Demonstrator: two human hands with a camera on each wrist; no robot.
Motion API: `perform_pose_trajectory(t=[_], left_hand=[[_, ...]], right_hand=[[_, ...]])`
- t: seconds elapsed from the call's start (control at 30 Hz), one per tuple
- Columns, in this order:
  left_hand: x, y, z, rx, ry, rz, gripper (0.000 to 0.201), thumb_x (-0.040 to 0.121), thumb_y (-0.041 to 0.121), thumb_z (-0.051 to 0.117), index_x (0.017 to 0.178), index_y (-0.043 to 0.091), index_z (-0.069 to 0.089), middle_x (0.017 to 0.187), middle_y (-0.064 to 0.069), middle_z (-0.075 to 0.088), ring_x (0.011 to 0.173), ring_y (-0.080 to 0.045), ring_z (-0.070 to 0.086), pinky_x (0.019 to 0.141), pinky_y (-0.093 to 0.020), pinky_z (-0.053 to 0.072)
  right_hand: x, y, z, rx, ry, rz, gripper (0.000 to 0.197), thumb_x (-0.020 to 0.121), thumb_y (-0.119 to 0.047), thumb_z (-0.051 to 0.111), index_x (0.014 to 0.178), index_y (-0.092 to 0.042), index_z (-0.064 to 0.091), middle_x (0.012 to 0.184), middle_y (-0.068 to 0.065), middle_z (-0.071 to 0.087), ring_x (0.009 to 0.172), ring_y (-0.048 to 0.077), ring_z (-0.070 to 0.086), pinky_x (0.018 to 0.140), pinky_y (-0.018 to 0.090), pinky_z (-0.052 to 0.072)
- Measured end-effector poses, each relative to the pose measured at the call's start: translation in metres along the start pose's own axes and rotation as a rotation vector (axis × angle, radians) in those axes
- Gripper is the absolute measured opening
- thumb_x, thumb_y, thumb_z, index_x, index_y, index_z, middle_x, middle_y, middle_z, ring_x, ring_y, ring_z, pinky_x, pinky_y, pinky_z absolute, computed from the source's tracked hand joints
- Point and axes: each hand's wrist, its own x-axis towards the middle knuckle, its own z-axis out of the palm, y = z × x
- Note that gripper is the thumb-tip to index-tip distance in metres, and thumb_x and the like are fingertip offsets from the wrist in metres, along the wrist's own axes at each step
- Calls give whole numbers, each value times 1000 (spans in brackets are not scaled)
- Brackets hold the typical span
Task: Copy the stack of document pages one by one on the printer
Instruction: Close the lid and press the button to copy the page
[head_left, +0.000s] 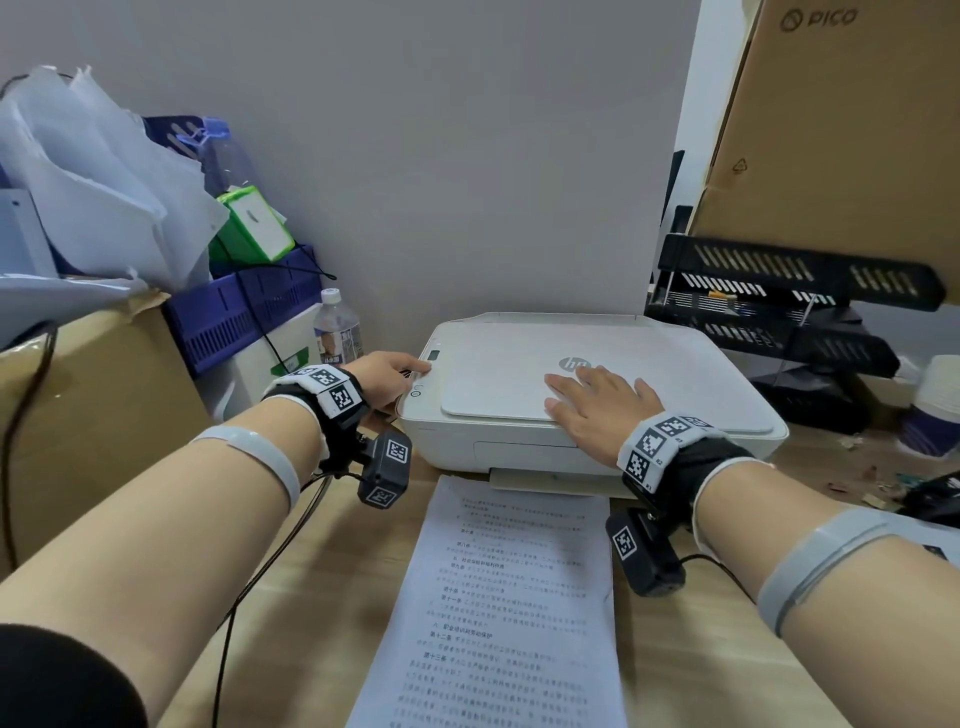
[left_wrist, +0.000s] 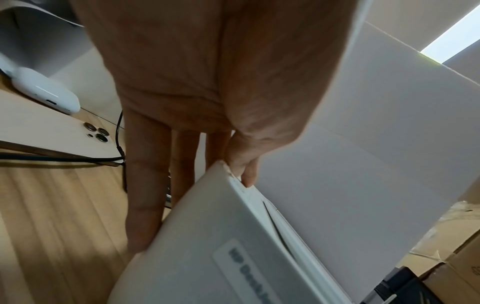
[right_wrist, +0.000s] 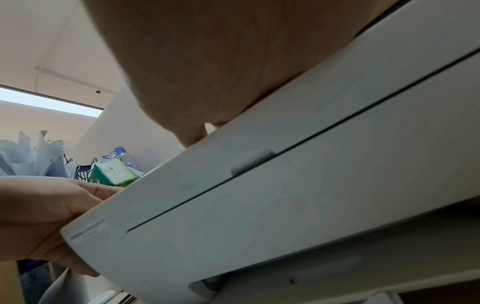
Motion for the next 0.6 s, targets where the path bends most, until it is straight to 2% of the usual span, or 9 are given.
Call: perform_pose_trajectory(t=[0.17,0.33,0.5,0.6], left_hand=[[1,3,2,28,13,0,45,95,-2,49,123,30,63,115,-13,64,93,-42,69,70,-61,58],[-1,4,4,57,37,7,41,98,3,44,122,31,63,116,-11,63,91,-42,70,65,-59,59],[-1,-3,4,34,47,47,31,99,11,47,102,36,64,120,-11,61,96,-43,68,71,-59,59],[-8,-3,5,-38,34,27,24,100,14,50,112,31,63,121,-7,58,98,-40,67,69,-58,59]], right_hand=[[0,-1,0,9,-5,5,55,99,-59,15,151,-44,18,164,-4,13,151,19,9,120,54,4],[-2,-1,-2,9,-3,11,55,99,-58,15,152,-44,18,164,-5,13,151,18,9,120,53,4],[-2,-2,-2,13,-8,18,54,99,-58,16,151,-45,18,164,-5,13,151,18,8,120,53,4],[-1,-2,-2,12,-8,23,54,99,-59,16,151,-45,18,164,-5,13,151,18,8,120,53,4]])
